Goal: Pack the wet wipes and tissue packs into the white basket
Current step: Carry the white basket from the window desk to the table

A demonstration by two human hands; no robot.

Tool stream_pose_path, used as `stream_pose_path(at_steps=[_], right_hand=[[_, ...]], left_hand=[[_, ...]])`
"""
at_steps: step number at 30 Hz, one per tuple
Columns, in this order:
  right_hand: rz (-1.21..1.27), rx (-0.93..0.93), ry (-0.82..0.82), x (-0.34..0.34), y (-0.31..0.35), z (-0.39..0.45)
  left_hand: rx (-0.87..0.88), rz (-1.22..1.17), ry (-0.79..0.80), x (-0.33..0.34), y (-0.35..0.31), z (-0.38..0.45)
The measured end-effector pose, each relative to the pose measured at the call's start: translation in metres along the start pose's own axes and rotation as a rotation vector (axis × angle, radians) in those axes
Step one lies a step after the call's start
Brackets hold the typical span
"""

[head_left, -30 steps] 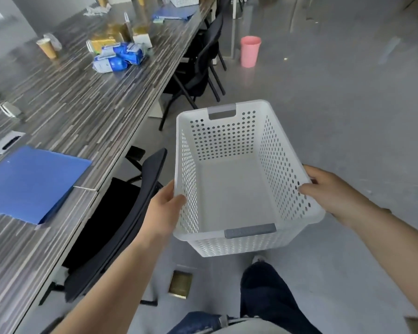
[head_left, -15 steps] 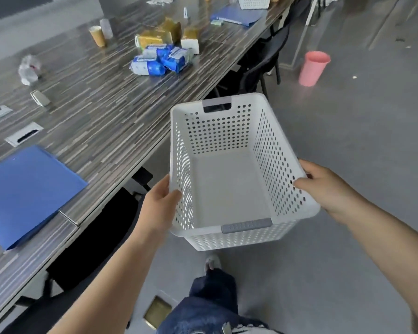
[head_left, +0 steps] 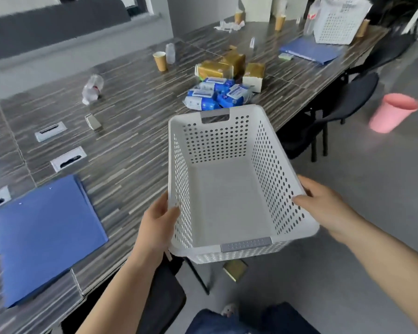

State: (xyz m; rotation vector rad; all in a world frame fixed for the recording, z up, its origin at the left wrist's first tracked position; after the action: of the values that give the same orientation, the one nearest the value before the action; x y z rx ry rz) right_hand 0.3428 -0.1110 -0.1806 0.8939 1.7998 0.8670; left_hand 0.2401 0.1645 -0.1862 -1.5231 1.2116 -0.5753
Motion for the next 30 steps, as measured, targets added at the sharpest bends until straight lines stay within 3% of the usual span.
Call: stream_pose_path(at_steps=[15, 17, 30], right_hand=[[-0.131, -0.165, 0.486, 0.051, 0.086, 0.224], [-0.197, -0.201, 0.615, 0.058, 0.112, 0.265], [-0.186, -0.217, 0.694, 0.118, 0.151, 0.286]], left_hand=[[-0.194, -0.217, -0.548, 0.005, -0.032, 0.088], [-0.247, -0.289, -0.715, 0.014, -0.043, 0.108], [-0.276, -0.222, -0.791, -0.04, -0.044, 0.134]])
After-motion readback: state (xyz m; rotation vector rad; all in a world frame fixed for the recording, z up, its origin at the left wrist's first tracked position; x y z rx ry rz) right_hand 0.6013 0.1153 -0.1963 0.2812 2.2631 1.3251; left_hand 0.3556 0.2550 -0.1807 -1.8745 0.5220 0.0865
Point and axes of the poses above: each hand's wrist, its own z-axis towards the middle knuckle, its own x-axis out of the palm, y = z × x, the point moved 3 cm from there along z, towards the middle knuckle, and after that the axes turned 1 degree about x, right-handed, at the moved point
